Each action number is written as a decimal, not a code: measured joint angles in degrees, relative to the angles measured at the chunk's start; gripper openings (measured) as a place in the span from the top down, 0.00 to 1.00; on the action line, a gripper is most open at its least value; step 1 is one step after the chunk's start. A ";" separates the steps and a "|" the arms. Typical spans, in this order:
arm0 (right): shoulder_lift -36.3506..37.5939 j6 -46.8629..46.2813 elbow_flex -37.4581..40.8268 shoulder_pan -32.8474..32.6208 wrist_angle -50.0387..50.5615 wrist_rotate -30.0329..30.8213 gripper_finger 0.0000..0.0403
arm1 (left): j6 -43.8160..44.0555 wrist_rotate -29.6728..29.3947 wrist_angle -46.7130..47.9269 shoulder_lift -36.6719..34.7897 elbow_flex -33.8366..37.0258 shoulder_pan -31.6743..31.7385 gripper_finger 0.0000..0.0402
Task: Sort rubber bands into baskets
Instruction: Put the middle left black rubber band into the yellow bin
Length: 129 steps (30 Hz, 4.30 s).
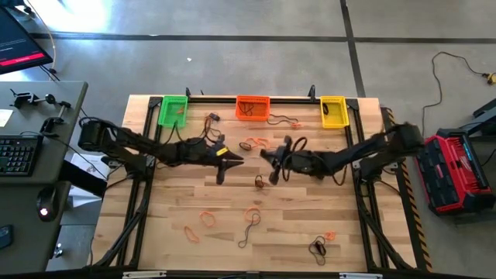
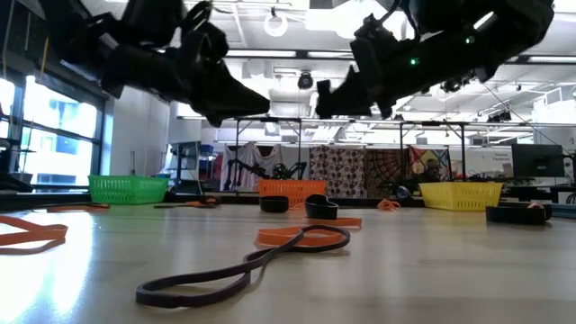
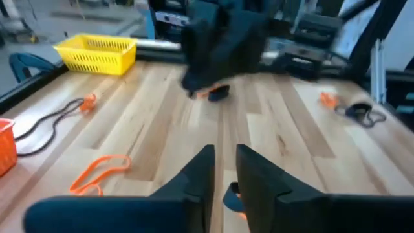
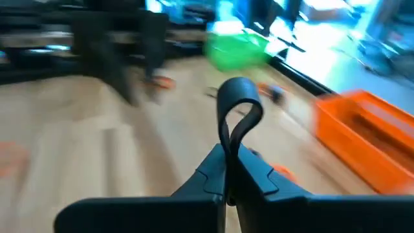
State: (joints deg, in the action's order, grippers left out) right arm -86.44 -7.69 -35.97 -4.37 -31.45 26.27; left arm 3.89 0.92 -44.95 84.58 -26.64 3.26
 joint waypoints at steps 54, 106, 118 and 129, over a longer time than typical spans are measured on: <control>-3.60 -11.25 -14.94 61.77 70.09 -12.86 1.00 | 4.58 -0.17 -8.58 0.02 4.16 1.30 0.94; -3.60 -11.90 -17.56 61.38 76.55 -17.41 0.74 | 3.46 -0.15 -8.48 0.03 4.16 1.28 0.94; -3.60 -13.18 -20.93 61.40 80.29 -17.44 0.74 | 3.44 -0.12 -8.45 0.02 4.16 1.06 0.94; -3.60 -14.40 -20.48 62.52 78.05 -14.32 0.77 | 2.48 -0.10 -8.43 0.04 4.16 1.08 0.94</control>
State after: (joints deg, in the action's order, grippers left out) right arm -90.04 -22.09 -56.45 58.15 46.60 11.95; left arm 6.37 0.82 -53.39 84.61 -22.48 4.34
